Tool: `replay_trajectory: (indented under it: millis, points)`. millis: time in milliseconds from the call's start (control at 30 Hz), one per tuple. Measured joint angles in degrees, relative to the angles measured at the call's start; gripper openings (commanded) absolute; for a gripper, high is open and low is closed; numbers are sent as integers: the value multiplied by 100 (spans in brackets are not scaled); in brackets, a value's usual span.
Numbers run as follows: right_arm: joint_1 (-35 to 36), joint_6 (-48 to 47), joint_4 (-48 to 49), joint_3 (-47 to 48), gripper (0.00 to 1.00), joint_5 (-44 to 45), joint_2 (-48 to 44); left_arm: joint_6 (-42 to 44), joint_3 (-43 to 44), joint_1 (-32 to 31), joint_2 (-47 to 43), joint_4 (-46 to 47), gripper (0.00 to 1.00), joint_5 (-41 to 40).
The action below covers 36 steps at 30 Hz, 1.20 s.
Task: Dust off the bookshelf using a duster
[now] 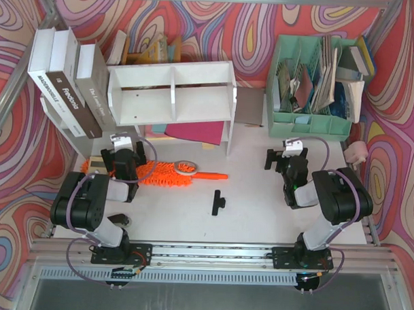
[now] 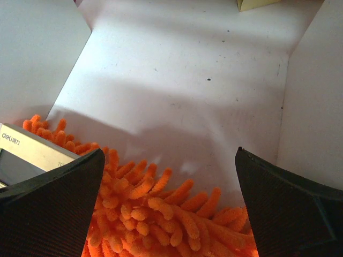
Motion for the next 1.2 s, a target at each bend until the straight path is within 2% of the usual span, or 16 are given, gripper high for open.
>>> replay_trajectory:
  millis: [767, 900, 1000, 1200]
  points:
    - [0, 0, 2, 0, 99, 0, 0, 2, -164, 15, -109, 162, 98, 107]
    - [0, -7, 11, -2, 99, -17, -2, 24, -387, -66, -575, 160, 98, -7]
    - [0, -22, 33, -44, 99, -66, -85, 118, -442, -396, -1174, 33, 98, -306]
    - [87, -144, -374, -107, 99, -35, -964, 245, -463, -1078, -2361, -481, 98, -1025]
